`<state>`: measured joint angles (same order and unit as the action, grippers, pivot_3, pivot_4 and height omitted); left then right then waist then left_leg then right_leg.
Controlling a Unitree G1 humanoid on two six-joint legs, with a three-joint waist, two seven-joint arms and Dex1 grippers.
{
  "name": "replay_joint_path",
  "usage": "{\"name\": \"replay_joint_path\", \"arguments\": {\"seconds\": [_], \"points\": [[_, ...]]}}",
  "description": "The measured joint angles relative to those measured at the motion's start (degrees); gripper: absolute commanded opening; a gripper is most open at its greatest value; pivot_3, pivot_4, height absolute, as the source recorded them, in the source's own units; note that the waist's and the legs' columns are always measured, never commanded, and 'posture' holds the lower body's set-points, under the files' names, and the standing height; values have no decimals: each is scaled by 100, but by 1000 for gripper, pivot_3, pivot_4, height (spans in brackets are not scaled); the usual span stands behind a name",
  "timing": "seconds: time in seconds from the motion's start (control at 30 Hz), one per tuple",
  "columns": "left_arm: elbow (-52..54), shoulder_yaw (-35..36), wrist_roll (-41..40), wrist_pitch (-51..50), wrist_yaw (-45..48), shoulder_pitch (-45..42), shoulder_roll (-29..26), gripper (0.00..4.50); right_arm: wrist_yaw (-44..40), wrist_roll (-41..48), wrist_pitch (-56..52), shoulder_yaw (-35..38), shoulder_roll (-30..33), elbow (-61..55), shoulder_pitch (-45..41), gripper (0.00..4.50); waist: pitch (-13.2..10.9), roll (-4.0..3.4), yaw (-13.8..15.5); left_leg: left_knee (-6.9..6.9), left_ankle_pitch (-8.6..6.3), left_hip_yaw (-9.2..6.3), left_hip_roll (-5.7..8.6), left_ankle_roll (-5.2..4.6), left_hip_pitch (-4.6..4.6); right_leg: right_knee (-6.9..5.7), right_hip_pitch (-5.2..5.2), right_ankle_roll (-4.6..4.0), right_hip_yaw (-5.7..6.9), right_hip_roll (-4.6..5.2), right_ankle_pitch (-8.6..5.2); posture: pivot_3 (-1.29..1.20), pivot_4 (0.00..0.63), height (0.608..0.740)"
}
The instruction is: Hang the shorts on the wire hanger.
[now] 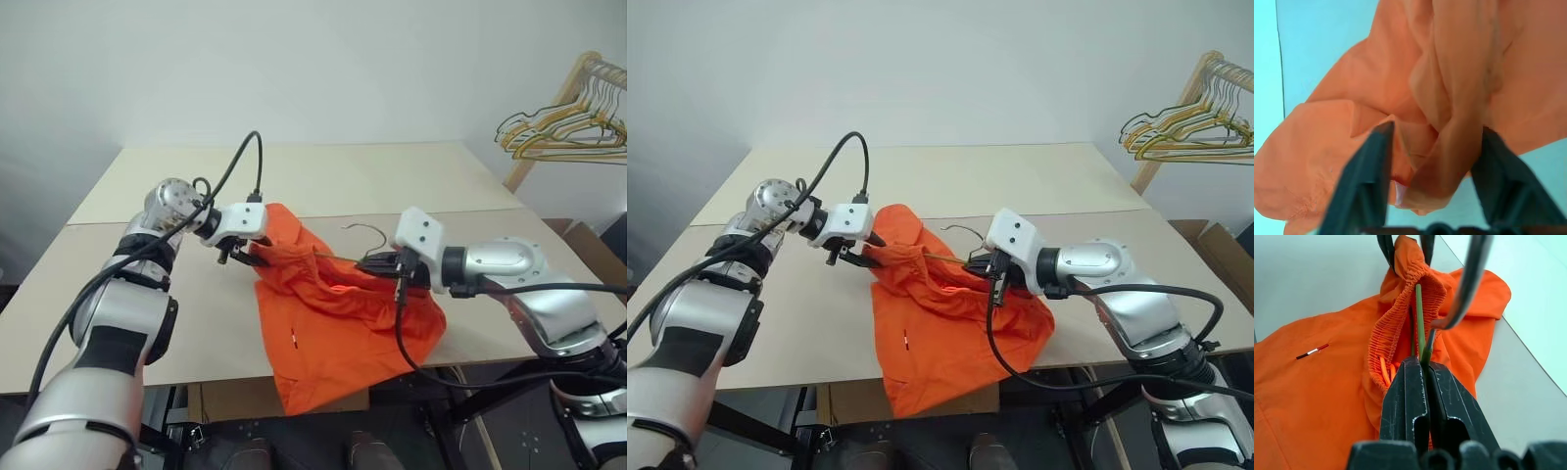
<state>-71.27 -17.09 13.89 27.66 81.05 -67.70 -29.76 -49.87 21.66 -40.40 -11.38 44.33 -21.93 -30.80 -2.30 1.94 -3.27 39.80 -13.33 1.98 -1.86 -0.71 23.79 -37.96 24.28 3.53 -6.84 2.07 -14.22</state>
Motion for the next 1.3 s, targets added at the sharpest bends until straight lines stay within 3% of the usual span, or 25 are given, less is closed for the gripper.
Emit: {"name": "replay_joint_path", "arguments": {"seconds": [0.1,0.13,0.9,1.3], "points": [[-34,0,57,3,-44,6,6,167,-12,1,-26,76,44,-12,10,0,0,0,-2,0,0,1,0,0,0,0,0,-1,0,0,1,-30,0,740],[-38,0,73,4,-50,6,5,33,-14,2,-30,84,66,-13,12,0,0,0,-1,0,0,1,0,0,0,0,0,-2,0,0,1,-30,0,740],[-72,161,173,-237,-587,17,-185,33,-334,33,-44,312,592,-68,195,0,0,0,60,0,0,4,0,0,-1,0,1,-1,-1,0,0,-28,0,740],[61,748,-485,-310,-142,-56,212,33,-610,-135,-260,-67,671,-3,-257,0,0,0,68,0,0,7,0,0,3,2,5,-19,-2,0,10,-28,0,740]]}}
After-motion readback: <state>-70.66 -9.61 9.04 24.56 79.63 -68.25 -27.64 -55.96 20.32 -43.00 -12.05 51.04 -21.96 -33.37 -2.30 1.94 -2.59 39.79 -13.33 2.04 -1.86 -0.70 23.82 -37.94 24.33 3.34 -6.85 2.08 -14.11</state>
